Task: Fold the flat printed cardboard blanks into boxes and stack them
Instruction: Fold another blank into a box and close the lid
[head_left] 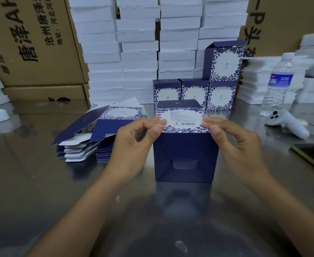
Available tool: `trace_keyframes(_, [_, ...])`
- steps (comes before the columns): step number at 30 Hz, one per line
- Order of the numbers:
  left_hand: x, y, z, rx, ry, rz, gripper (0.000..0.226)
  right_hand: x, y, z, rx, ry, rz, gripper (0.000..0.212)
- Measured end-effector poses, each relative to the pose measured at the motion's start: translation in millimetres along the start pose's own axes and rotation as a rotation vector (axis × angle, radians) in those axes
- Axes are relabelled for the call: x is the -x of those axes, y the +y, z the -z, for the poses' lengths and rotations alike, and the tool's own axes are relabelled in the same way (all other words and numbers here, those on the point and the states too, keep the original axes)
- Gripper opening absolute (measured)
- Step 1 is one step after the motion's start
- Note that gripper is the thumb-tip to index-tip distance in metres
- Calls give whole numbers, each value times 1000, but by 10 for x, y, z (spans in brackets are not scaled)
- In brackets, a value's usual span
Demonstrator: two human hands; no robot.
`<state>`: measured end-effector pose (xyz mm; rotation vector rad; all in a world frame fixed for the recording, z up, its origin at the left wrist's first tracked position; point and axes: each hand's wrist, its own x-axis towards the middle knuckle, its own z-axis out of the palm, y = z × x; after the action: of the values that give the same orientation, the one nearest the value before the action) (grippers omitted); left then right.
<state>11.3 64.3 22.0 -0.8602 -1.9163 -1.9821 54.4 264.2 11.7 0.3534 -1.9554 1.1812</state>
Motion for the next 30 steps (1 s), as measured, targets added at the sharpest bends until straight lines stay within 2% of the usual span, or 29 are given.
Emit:
trace_keyframes(4, [-30,-5,60,25,-27,56,24,-23,-24,19,-153,-76,-120,30])
trace_keyframes(11, [-33,-31,65,26,-27,46,18,-23,-7,-3,-194,-55,-128,23])
trace_keyframes(13, [-6,-60,46,-13,-2,17,13,18,54,-2,-159,-98,-137,22])
trace_keyframes(15, [22,-85,47,-70,-24,17,21,82,108,-16,-66,-224,-178,46])
trace_keyframes(17, [50,-131,59,-111,-119,57,40,118,139,-46,-49,-309,-216,75])
trace_keyframes(18, [68,-157,62,-125,-169,86,50,122,137,-60,-65,-318,-216,80])
trace_keyframes(20, [104,-195,49,-158,-230,119,67,121,128,-71,-59,-309,-186,82])
trace_keyframes(22, [130,-199,10,-153,-231,125,73,126,120,-68,-19,-283,-159,79])
trace_keyframes(25, [152,-166,-65,-139,-169,72,69,138,85,-77,28,-211,-138,71])
trace_keyframes(30, [192,-58,-174,-244,-8,-40,60,151,-20,-150,86,-12,-34,61])
